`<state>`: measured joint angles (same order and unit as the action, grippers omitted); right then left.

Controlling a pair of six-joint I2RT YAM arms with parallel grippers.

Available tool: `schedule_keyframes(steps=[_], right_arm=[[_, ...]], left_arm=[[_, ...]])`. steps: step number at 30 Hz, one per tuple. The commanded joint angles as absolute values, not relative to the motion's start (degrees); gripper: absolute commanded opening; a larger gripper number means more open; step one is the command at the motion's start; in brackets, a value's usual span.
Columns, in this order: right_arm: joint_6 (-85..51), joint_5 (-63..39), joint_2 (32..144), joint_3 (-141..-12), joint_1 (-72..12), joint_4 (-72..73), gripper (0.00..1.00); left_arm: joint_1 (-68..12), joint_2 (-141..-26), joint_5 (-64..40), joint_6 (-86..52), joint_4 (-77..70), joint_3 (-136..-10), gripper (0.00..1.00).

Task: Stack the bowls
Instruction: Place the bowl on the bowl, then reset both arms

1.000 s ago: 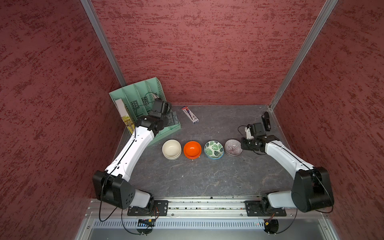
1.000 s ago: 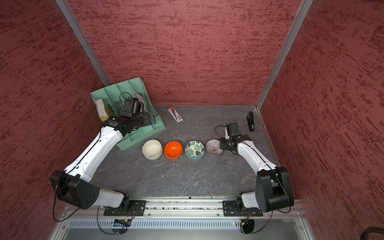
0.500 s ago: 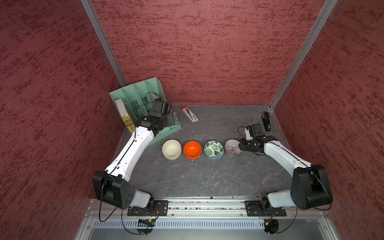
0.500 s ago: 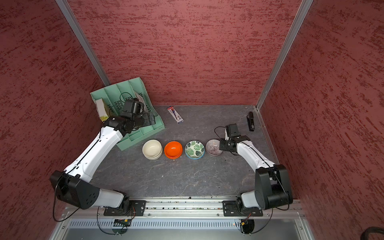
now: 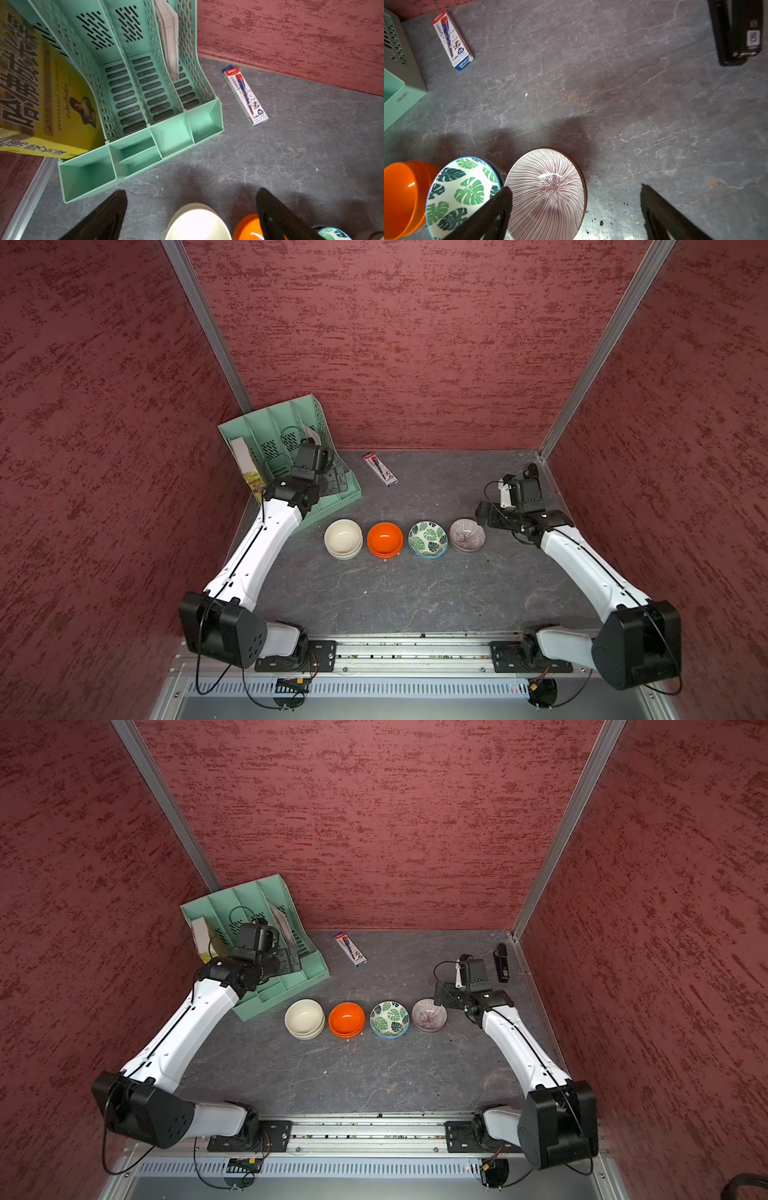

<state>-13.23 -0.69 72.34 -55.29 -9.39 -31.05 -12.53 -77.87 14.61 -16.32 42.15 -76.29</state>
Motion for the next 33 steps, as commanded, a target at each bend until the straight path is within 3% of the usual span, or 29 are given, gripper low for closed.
schedule_keyframes(steps=[1, 9, 19, 33], right_arm=[[-12.5, 4.3, 70.2, -53.8, -7.7, -24.9, 0.98], [-10.3, 8.5, 68.8, -49.5, -6.2, -14.2, 0.98], [3.0, 9.2, 57.8, -29.5, -5.7, 11.9, 0.98], [3.3, 6.2, 72.1, -21.4, -4.4, 41.3, 0.98]], left_arm=[[-10.3, -75.9, 15.2, -14.6, 34.9, -71.7, 1.00], [-9.4, -73.8, 16.2, -11.2, 25.6, -62.7, 1.00], [-9.1, -72.9, 17.5, -8.9, 8.3, -48.3, 1.00], [-5.5, -74.4, 18.9, -7.0, -12.9, -34.4, 1.00]])
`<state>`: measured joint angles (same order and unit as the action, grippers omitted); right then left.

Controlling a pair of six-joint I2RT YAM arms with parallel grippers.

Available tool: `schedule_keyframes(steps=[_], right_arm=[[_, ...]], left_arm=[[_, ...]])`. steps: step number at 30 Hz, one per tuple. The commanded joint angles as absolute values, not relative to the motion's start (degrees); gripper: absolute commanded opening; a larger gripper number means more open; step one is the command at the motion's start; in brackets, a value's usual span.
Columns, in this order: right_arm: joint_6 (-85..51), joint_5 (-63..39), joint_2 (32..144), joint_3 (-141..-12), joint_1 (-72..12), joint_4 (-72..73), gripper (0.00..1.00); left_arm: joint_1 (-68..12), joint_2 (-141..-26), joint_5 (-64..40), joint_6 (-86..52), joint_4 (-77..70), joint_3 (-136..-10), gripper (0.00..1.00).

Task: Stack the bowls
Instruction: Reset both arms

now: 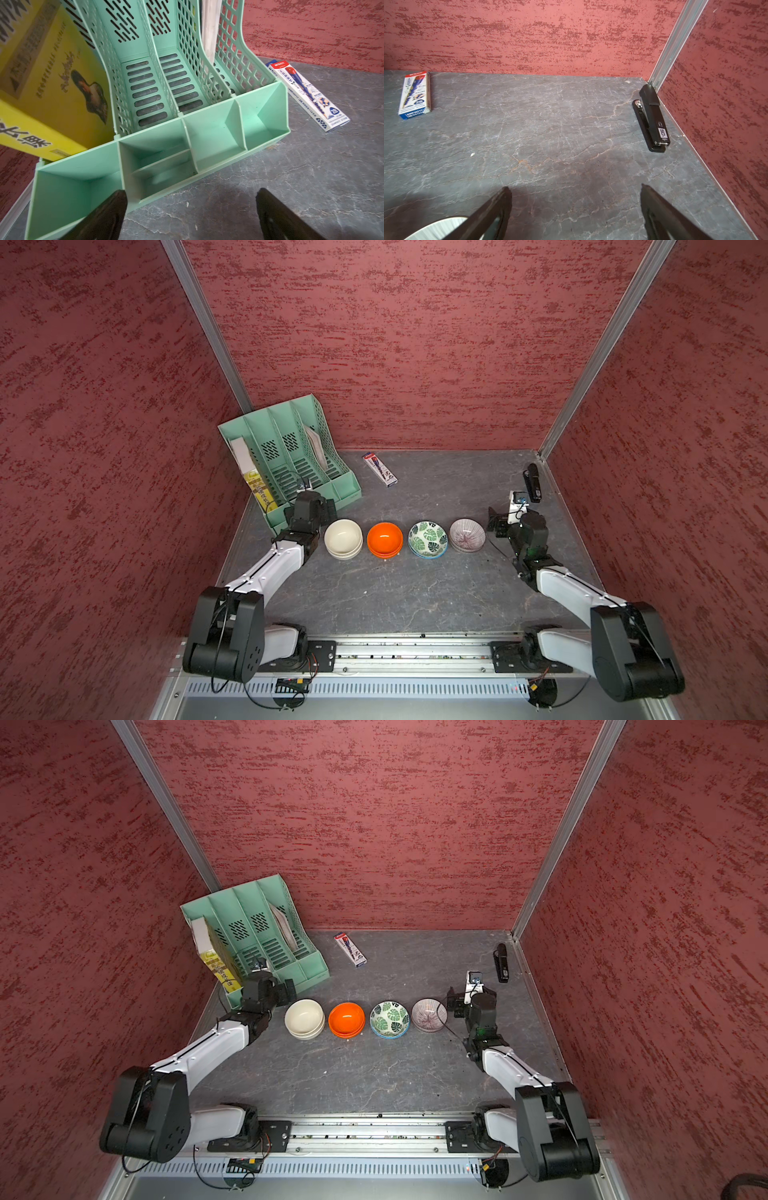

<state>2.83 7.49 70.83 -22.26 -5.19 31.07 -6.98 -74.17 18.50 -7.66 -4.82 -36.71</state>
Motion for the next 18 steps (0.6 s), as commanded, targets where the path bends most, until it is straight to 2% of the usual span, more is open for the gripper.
schedule_keyframes(steps=[1, 12, 18], right_arm=[[3.2, 5.9, 72.9, -21.3, -4.3, 42.1, 0.98], [3.6, 2.1, 79.1, -20.0, -3.8, 48.9, 0.98], [4.0, 1.2, 81.8, -18.1, -3.7, 54.2, 0.98]], left_arm=[[-5.2, -74.7, 18.3, -6.7, -14.6, -33.4, 1.00], [-5.0, -78.9, 18.5, -2.9, -34.3, -25.3, 1.00], [-3.6, -78.1, 15.4, -2.3, -37.2, -23.7, 1.00]])
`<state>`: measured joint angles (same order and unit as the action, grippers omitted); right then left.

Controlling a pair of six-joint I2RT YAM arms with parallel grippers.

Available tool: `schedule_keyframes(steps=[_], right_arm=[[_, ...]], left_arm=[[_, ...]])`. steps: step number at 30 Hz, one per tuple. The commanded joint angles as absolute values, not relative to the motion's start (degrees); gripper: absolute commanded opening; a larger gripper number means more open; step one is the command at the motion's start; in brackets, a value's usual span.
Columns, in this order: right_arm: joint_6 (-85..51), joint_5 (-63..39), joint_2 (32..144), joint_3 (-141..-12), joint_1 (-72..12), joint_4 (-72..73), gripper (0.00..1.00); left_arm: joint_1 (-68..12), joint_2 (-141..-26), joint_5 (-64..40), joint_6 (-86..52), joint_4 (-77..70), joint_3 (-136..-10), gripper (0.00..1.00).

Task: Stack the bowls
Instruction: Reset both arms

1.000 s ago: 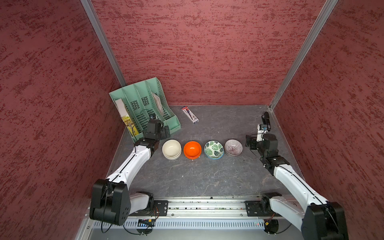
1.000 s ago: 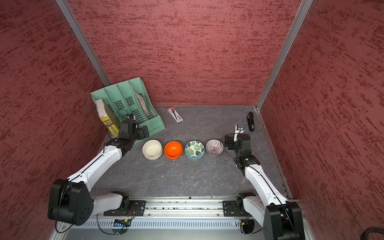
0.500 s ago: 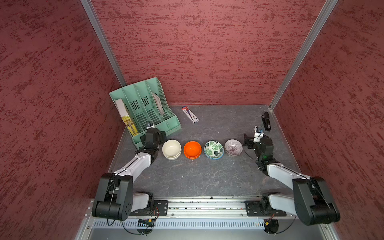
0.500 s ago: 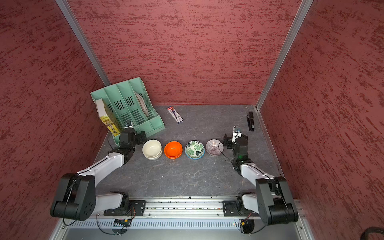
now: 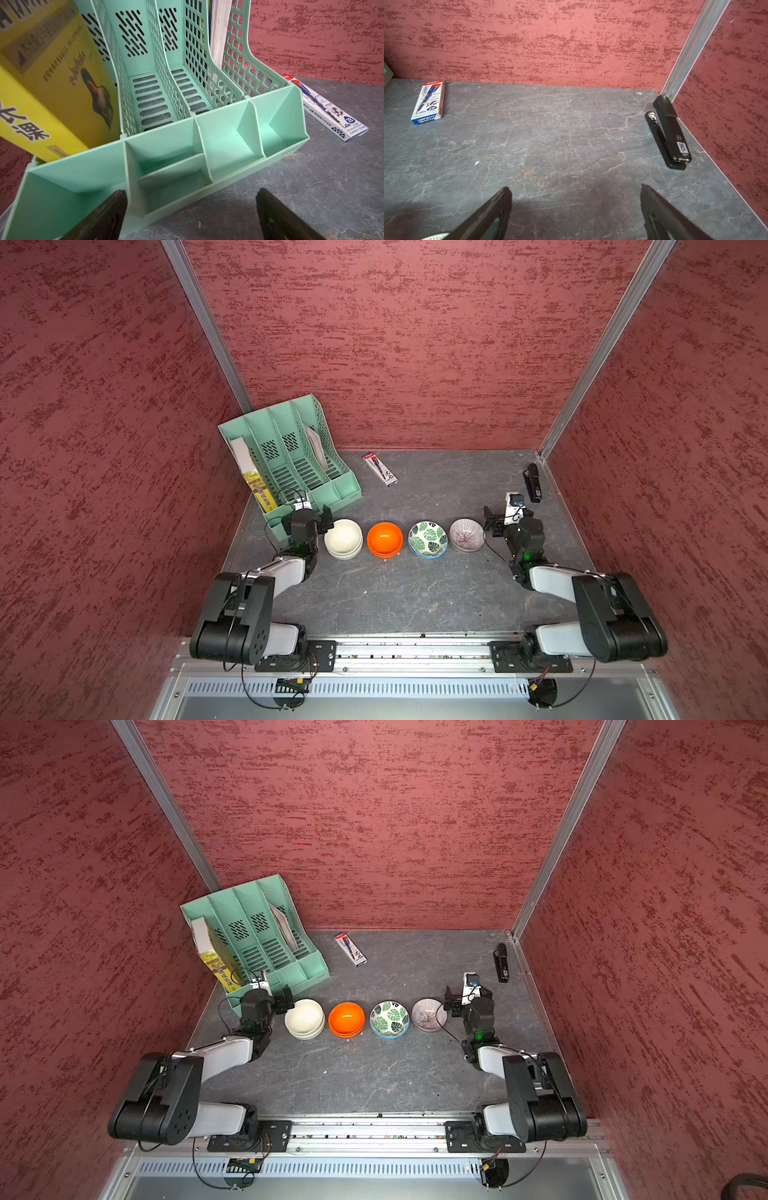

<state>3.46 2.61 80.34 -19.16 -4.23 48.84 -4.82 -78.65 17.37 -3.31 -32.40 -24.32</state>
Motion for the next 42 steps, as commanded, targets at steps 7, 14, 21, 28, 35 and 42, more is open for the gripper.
schedule_keyframes(steps=[7, 14, 21, 28, 35, 42], right_arm=[[3.8, 2.5, 88.5, -17.7, -3.7, 60.6, 0.98], [3.6, 2.2, 88.8, -17.8, -3.5, 61.0, 0.99], [3.4, 2.2, 88.7, -18.4, -3.4, 59.7, 0.99], [3.5, 2.2, 88.7, -19.1, -3.3, 58.4, 0.98], [3.2, 2.9, 88.7, -19.7, -3.3, 57.2, 0.98], [2.3, 4.7, 88.7, -21.1, -3.3, 54.7, 0.98]], left_arm=[[-2.5, -81.0, 8.6, 1.8, -45.9, -21.2, 1.00], [-0.9, -87.0, 6.7, 0.4, -56.0, -18.5, 1.00], [-0.9, -88.1, 5.8, 0.9, -57.2, -18.9, 1.00], [-1.2, -87.9, 7.7, 0.3, -57.1, -18.8, 1.00], [-1.2, -88.0, 8.4, 0.4, -55.2, -19.8, 1.00], [-1.1, -88.0, 8.3, 0.2, -54.8, -20.1, 1.00]])
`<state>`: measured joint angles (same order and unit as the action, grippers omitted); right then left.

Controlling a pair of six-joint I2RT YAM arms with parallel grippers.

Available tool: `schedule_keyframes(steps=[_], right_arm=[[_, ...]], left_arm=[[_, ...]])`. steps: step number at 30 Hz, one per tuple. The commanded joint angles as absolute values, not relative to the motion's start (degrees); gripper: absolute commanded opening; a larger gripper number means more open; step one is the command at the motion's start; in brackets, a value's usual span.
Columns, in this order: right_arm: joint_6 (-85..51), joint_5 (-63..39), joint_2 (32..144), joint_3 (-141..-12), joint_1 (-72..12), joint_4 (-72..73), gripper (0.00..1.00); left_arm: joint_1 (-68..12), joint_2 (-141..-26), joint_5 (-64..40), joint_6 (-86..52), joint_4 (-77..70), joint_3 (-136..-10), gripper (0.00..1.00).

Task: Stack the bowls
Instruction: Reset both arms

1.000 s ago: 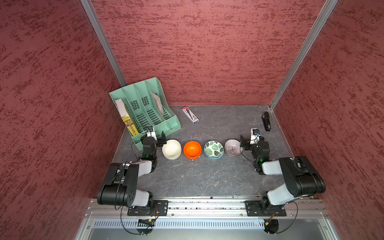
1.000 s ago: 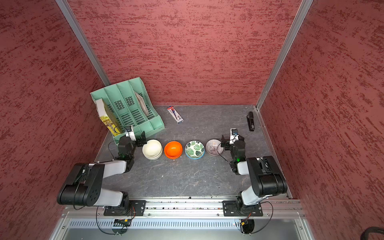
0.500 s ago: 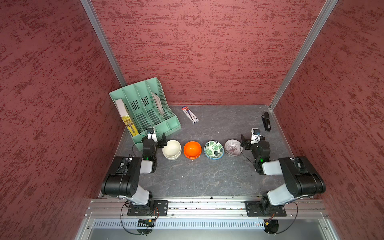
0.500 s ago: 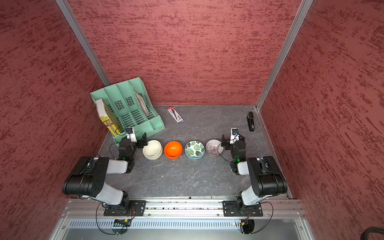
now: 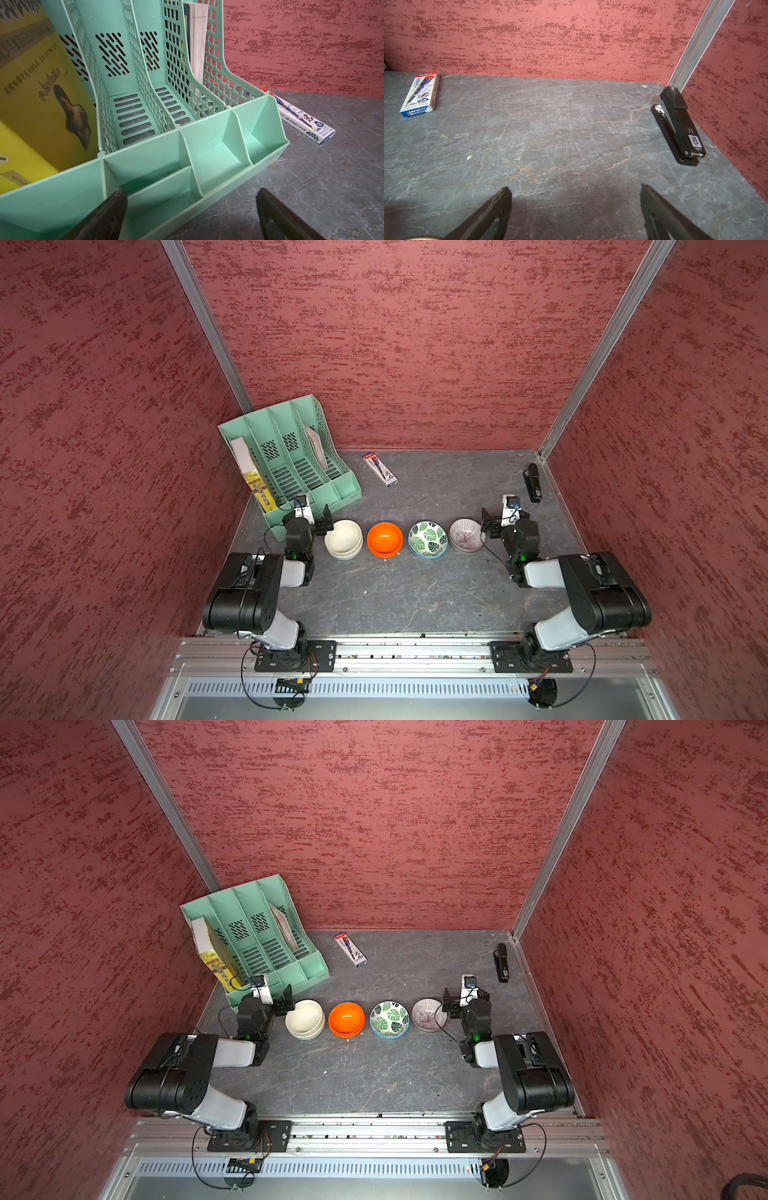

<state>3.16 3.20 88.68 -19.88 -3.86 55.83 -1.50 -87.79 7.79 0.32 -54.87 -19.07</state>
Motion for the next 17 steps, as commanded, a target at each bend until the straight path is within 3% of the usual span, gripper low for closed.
schedule_keyframes(steps=[1, 17], right_arm=[[2.3, 4.7, 88.7, -21.1, -3.3, 54.6, 0.98], [2.3, 4.7, 88.7, -21.1, -3.3, 54.7, 0.98]], left_arm=[[-1.1, -88.0, 8.3, 0.2, -54.8, -20.0, 1.00], [-0.8, -88.0, 7.5, 0.2, -54.3, -20.3, 1.00]])
